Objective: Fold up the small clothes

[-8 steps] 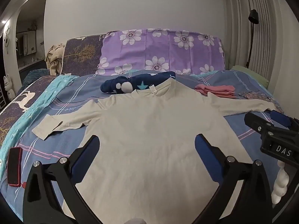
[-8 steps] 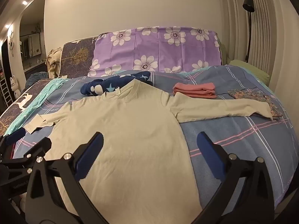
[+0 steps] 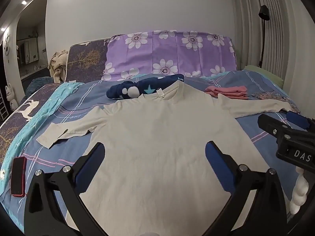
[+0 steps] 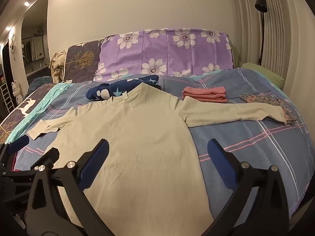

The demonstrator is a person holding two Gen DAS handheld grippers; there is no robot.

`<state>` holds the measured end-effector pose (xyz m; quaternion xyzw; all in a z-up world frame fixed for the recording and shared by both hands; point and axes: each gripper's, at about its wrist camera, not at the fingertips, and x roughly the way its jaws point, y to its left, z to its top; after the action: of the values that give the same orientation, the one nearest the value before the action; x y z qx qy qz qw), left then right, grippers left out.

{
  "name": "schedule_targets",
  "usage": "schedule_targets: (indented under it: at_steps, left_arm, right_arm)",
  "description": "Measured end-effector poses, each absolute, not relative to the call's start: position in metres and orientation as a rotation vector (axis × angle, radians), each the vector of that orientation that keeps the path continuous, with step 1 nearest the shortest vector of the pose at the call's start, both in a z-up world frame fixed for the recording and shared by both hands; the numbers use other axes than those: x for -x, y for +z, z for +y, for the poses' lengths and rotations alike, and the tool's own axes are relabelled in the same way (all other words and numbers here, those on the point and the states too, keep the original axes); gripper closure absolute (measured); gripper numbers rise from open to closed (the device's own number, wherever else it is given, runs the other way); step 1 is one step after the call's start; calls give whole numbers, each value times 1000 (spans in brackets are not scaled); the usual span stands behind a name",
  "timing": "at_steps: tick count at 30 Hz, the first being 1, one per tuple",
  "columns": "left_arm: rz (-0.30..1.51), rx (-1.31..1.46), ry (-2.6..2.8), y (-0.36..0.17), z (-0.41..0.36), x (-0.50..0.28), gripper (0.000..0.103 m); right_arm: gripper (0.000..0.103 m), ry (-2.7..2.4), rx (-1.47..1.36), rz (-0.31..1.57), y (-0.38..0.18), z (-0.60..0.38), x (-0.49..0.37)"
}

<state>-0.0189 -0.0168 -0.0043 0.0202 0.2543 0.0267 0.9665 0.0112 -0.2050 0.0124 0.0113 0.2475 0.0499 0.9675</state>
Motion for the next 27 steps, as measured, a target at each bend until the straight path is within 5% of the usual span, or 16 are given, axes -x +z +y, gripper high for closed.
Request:
schedule_targets:
  at_steps: [12,27]
  left_arm:
    - [380,-51,48,1,-14,31,1]
    - [478,-43,53,-17,-2,15,8]
  right_arm:
    - [2,107,-24,480,18,-206,-1]
    - [2,103,-8,470,17,-199,-7]
